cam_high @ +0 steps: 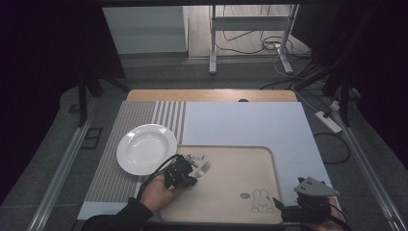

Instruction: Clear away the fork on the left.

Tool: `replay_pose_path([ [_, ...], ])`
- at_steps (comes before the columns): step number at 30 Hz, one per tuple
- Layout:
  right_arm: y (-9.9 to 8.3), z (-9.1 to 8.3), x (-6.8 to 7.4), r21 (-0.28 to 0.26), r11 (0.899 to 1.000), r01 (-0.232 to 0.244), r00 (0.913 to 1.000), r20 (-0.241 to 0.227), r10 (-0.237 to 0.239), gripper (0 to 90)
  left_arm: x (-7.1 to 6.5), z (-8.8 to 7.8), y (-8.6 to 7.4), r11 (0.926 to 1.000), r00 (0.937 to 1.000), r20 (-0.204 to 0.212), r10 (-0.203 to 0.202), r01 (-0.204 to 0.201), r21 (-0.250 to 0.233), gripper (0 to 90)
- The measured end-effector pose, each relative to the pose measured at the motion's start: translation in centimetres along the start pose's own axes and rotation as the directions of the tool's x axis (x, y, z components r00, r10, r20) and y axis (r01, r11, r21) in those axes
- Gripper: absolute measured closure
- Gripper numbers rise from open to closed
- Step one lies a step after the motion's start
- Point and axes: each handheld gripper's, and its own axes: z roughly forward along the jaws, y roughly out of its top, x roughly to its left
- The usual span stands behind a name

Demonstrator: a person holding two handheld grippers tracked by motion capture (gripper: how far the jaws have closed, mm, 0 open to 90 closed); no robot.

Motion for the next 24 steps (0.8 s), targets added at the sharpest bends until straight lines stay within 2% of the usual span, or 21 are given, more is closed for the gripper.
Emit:
replay_pose_path([
  [7,0.0,0.0,0.0,0.000,1.000,0.001,1.0000,-0.001,-0.001,0.0,1.3,-0.5,-0.4,0.9993,0.9978,-0.054,-0.038,0.038,0.003,88.8],
  [18,0.0,0.0,0.0,0.000,1.000,0.003,1.0000,-0.002,-0.003,0.0,3.5,-1.3,-1.6,0.9938,0.9910,-0.076,-0.110,0.111,0.002,88.6],
  [24,0.0,0.0,0.0,0.000,1.000,0.004,1.0000,-0.003,-0.004,0.0,4.2,-1.5,-2.0,0.9911,0.9874,-0.086,-0.133,0.133,0.001,88.3],
])
